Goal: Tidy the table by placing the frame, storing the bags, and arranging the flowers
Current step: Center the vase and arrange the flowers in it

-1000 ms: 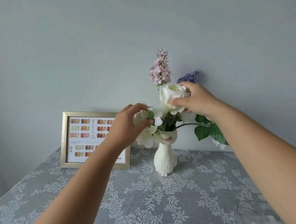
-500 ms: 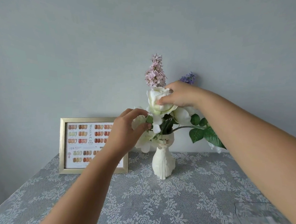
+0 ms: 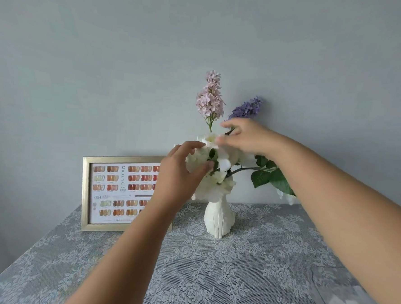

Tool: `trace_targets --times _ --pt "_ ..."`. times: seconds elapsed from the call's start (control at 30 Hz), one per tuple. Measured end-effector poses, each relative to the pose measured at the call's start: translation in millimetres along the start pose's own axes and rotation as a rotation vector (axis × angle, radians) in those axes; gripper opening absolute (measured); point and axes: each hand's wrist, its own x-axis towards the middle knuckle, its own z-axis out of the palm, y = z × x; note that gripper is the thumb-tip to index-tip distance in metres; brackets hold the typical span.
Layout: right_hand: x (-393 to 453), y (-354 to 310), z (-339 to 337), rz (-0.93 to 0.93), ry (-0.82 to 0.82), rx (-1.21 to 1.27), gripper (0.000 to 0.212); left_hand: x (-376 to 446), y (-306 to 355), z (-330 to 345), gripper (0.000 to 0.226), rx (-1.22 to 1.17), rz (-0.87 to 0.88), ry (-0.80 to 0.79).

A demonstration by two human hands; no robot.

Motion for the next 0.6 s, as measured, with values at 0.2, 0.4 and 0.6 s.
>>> trace_targets --times 0.2,0.4,0.6 --pt "-9 48 -15 0.108 0.004 0.138 0.070 -10 25 30 0.033 -0.006 -0.005 0.070" --pt "-5 64 4 0.013 0.011 0.023 0.081 -14 14 40 0.028 0.009 -0.030 0.073" --pt "4 61 8 -0.035 0.120 0.024 0.044 -37 4 30 0.063 0.035 0.040 0.023"
